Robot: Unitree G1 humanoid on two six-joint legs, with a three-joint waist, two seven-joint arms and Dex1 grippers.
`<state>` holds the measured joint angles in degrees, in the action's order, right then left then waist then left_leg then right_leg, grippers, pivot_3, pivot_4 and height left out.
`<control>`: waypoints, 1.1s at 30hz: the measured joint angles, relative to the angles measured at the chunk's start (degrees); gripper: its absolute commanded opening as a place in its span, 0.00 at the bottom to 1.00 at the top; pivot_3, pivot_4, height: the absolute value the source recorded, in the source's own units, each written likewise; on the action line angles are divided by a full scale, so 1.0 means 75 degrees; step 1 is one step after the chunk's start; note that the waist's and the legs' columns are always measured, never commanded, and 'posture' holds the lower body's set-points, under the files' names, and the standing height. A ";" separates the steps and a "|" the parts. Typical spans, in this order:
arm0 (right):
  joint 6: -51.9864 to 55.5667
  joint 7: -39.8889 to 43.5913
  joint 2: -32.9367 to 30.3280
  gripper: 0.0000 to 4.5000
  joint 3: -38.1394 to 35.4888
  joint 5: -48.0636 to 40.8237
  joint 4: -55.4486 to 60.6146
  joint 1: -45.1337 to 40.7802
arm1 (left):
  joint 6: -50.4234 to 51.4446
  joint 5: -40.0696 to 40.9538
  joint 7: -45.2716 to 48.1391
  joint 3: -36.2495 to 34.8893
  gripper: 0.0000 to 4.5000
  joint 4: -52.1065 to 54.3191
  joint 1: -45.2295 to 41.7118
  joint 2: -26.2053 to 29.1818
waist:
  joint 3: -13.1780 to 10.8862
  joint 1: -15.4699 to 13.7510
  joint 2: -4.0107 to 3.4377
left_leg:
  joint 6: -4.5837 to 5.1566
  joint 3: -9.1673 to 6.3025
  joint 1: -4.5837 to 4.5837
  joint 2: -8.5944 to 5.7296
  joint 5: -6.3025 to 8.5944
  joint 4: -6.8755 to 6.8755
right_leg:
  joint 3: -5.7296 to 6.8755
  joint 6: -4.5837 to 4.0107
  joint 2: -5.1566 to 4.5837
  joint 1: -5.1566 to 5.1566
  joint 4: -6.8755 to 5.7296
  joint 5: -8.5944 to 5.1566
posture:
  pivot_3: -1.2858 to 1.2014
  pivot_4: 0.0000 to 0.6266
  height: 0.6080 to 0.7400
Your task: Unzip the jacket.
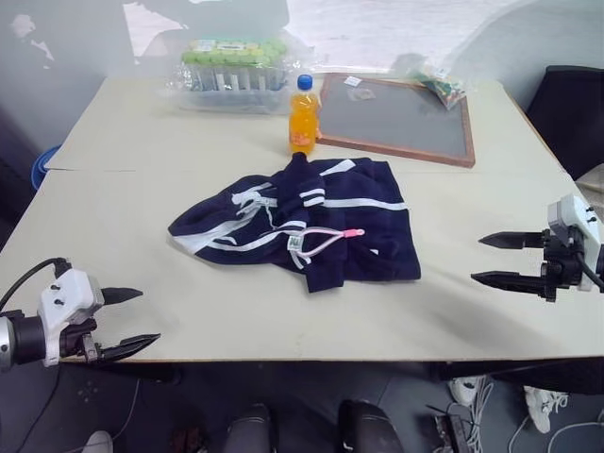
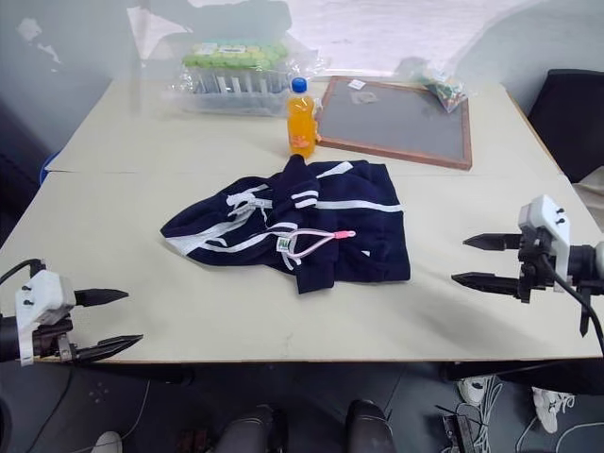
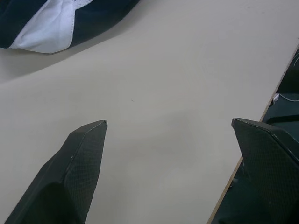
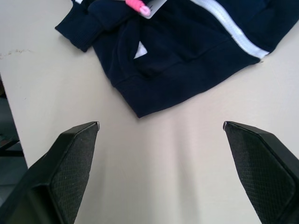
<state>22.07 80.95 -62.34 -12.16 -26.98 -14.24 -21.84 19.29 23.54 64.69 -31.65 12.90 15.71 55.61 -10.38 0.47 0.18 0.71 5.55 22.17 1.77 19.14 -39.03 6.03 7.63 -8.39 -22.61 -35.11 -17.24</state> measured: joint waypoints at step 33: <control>-0.0098 -0.1047 0.0351 0.99 0.0069 0.0315 0.0577 -0.0190 | 0.0757 0.0538 -0.0277 0.0154 1.00 0.0344 -0.0482 -0.0192 | 0.0000 -0.0030 -0.0001 | 0.0000 0.0021 0.0001 -0.0001 0.0002 -0.0005 | -0.0001 0.0000 -0.0003 -0.0002 -0.0006 0.0000 | 0.52 0.24 1.00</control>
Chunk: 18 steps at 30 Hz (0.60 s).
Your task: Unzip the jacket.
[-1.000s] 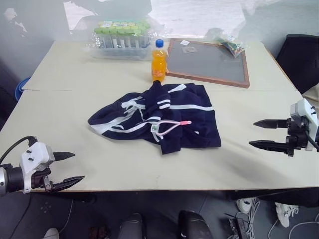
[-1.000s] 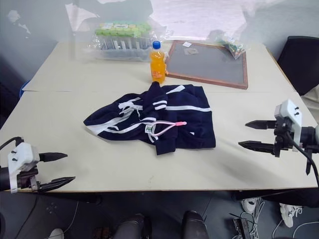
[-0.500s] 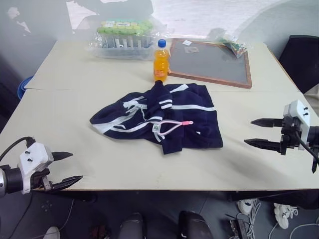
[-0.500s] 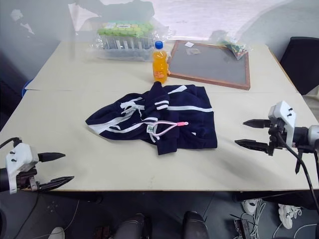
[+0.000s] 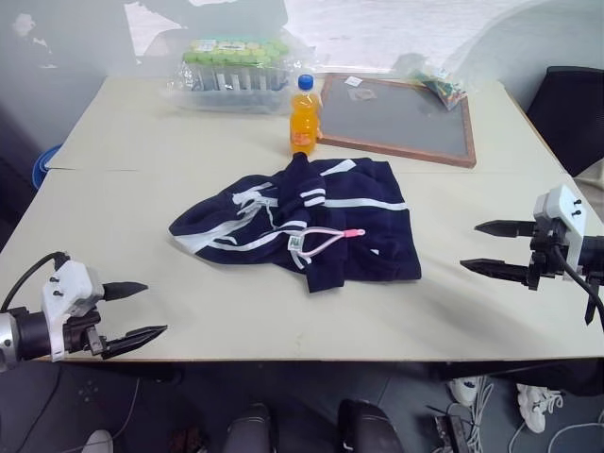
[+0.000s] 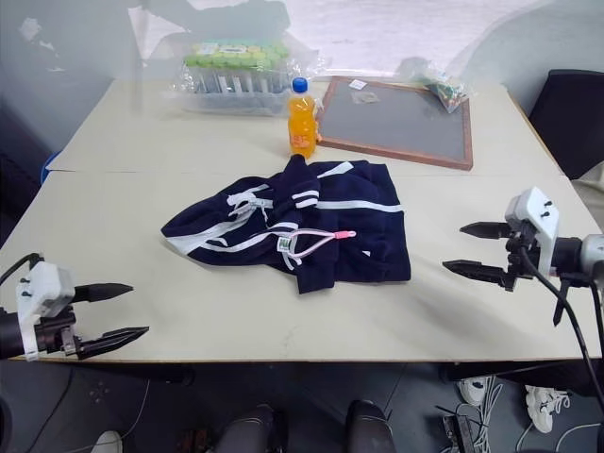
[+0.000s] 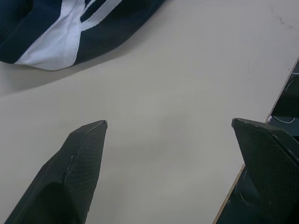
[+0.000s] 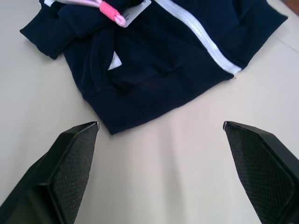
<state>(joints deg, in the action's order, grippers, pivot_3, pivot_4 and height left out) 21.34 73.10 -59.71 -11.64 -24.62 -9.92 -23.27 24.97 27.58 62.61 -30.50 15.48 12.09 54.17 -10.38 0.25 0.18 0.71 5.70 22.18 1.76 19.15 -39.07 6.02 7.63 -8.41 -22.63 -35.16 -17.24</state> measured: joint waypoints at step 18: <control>-0.1861 -0.1159 0.2446 0.42 0.3133 0.2300 0.0517 -0.2251 | 0.0889 0.0354 -0.0690 0.3819 1.00 0.0372 -0.5008 -0.1116 | -0.0001 -0.0002 0.0003 | -0.0006 0.0040 0.0006 -0.0015 -0.0002 -0.0018 | 0.0019 -0.0001 0.0005 -0.0012 -0.0040 -0.0001 | 0.52 0.24 1.00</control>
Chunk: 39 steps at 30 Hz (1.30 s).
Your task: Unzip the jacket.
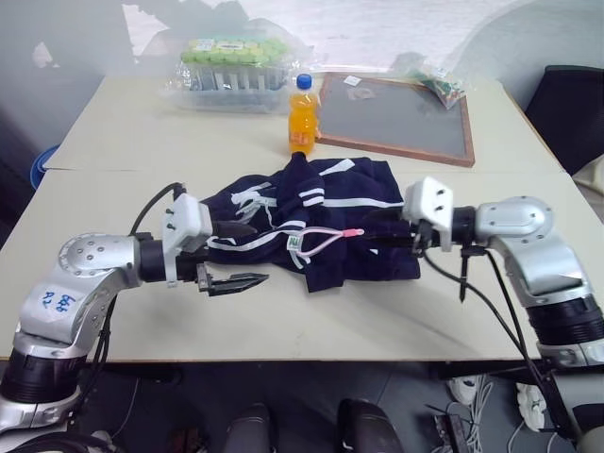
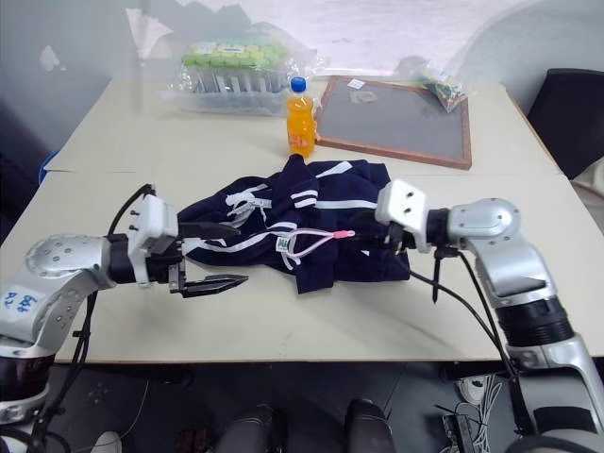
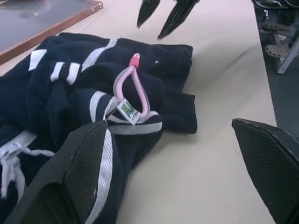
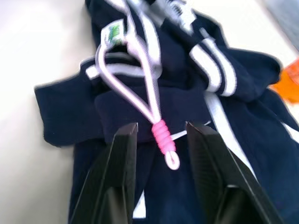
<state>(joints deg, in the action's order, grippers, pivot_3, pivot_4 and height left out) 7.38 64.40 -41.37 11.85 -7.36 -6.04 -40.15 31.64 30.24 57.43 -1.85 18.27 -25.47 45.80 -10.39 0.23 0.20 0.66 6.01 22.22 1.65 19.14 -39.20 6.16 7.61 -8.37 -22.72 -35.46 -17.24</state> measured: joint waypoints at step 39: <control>0.1863 -0.1112 -0.2504 0.00 -0.4129 0.0198 -0.1083 0.3486 | -0.0381 -0.0348 0.0150 0.1028 1.00 -0.0602 -0.1377 -0.1567 | 0.0001 -0.0216 0.0010 | 0.0001 0.0001 0.0000 -0.0001 -0.0001 -0.0015 | 0.0003 0.0000 0.0002 0.0014 0.0001 0.0000 | 0.52 0.24 1.00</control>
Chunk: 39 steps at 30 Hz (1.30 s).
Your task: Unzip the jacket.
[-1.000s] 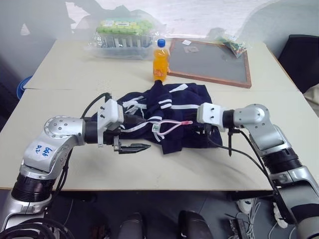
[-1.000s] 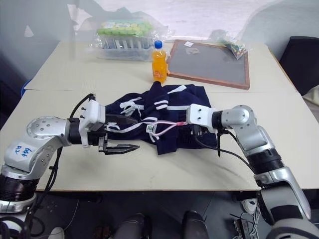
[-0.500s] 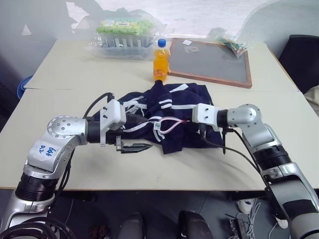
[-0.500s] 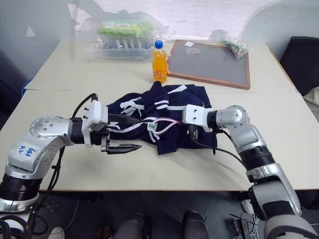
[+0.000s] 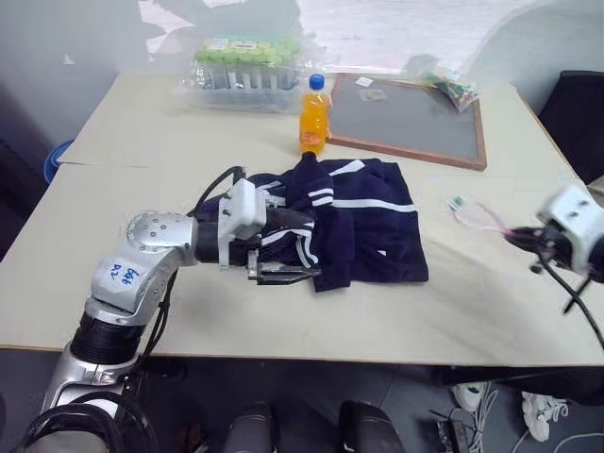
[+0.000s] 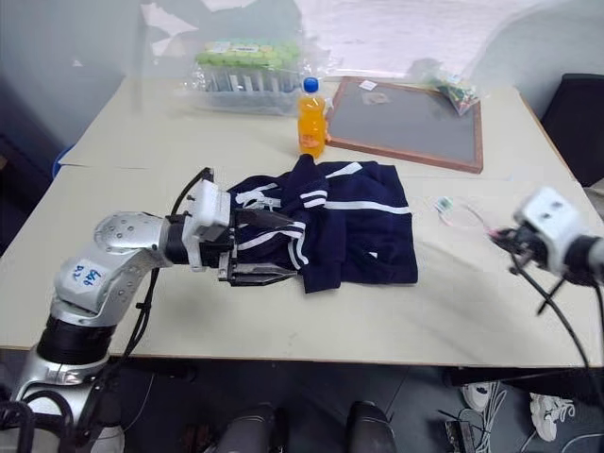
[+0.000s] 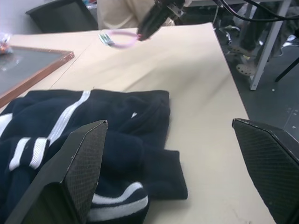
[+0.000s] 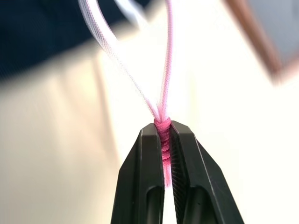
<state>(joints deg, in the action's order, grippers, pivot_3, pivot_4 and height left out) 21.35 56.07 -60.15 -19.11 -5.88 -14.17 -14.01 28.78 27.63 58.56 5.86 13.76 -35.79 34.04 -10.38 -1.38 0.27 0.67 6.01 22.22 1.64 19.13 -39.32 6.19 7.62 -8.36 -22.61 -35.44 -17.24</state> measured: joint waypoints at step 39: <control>0.3226 -0.1243 0.4214 1.00 0.3436 -0.2510 0.2096 -0.2916 | 0.0083 0.0004 -0.0226 -0.2791 1.00 0.0126 0.2227 0.2434 | 0.0001 0.0126 -0.0001 | -0.0011 -0.0023 0.0013 0.0009 -0.0005 0.0007 | 0.0010 -0.0005 0.0008 -0.0019 -0.0012 -0.0003 | 0.52 0.24 1.00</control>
<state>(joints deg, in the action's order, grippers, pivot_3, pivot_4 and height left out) 45.55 46.75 -28.54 6.66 -24.71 1.56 -35.87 29.40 27.66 56.86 -15.07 14.70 -19.09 52.30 -10.38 -0.44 0.27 0.58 5.84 22.32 1.71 19.09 -39.27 6.26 7.58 -8.30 -22.75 -35.53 -17.27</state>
